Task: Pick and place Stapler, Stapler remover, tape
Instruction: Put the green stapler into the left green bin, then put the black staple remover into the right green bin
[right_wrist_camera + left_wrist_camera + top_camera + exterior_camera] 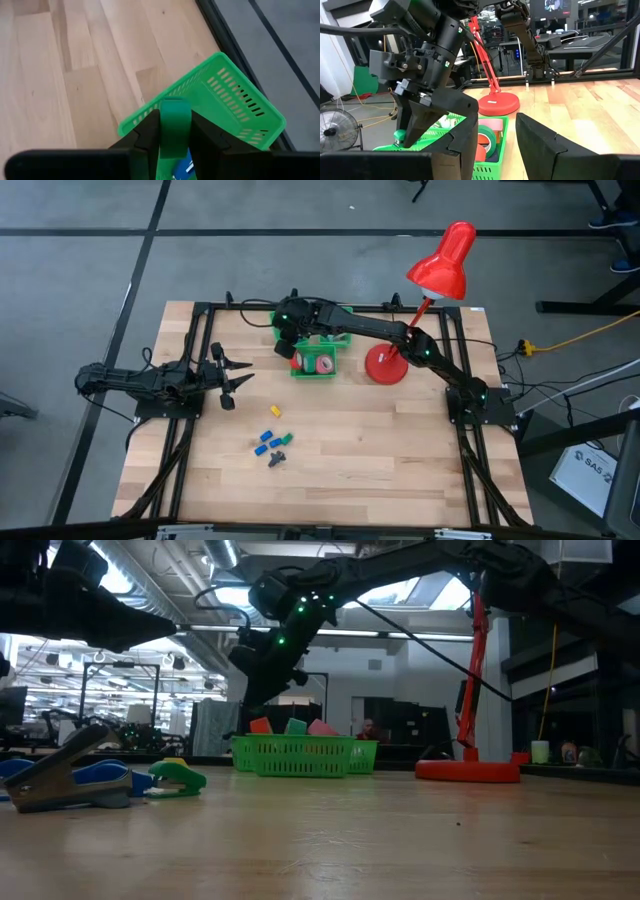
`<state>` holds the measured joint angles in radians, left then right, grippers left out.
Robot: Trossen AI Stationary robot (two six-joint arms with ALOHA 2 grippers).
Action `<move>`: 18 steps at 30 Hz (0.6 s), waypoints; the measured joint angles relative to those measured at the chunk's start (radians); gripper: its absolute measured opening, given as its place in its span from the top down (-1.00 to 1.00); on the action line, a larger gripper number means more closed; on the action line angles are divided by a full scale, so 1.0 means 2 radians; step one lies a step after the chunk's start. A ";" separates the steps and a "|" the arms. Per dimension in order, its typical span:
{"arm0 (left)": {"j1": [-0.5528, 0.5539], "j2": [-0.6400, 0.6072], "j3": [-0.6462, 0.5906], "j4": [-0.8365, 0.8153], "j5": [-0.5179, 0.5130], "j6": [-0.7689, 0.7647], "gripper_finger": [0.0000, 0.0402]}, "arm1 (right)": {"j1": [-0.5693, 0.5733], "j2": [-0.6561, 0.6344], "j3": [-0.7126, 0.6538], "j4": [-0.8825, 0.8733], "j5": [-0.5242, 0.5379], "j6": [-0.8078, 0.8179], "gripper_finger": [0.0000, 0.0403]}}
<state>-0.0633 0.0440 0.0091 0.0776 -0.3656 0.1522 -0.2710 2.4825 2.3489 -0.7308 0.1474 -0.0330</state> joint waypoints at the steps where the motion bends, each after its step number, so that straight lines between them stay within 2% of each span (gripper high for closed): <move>1: 0.000 0.000 0.000 -0.001 0.000 0.000 0.36 | 0.000 0.000 0.000 0.000 0.000 0.000 0.56; 8: 0.000 0.000 0.000 0.000 0.000 0.000 0.37 | 0.000 0.000 0.000 -0.001 0.000 0.013 0.41; 15: 0.000 0.000 0.000 0.000 0.000 0.000 0.36 | 0.000 0.000 0.000 -0.001 -0.001 0.013 0.06; 18: 0.000 0.000 0.000 0.000 0.000 0.000 0.37 | 0.001 0.000 0.000 -0.001 -0.016 0.013 -0.09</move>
<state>-0.0634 0.0437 0.0093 0.0769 -0.3656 0.1523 -0.2688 2.4825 2.3489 -0.7326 0.1146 -0.0067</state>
